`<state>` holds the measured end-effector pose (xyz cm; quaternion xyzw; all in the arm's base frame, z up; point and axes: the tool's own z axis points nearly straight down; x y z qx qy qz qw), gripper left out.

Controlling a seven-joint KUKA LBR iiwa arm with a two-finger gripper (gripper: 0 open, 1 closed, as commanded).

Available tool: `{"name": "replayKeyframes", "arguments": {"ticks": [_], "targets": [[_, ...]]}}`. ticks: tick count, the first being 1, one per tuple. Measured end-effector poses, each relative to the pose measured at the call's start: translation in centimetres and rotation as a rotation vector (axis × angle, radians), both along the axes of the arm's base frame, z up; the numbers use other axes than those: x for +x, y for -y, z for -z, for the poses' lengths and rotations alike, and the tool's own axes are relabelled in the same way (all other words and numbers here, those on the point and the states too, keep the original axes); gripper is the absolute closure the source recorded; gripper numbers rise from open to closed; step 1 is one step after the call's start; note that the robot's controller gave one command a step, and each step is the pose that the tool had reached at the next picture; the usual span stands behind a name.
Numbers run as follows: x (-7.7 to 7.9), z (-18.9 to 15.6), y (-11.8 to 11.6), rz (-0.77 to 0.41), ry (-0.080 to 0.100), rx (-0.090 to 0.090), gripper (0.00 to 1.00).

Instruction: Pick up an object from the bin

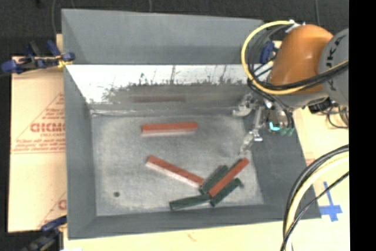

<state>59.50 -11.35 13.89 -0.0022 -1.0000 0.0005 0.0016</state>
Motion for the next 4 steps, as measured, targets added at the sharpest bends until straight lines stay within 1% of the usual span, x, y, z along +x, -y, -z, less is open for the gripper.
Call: {"name": "replayKeyframes", "arguments": {"ticks": [1, 2, 3, 4], "targets": [[0.2, -0.4, 0.0, -0.002, 0.007, -0.001, 0.0], [-2.9, 2.7, -2.2, -0.165, 0.017, -0.004, 0.0], [-4.5, 4.2, -3.4, -0.277, 0.015, -0.001, 0.0], [-5.1, 3.0, -4.5, -0.473, 0.007, 0.0, 0.0]]}}
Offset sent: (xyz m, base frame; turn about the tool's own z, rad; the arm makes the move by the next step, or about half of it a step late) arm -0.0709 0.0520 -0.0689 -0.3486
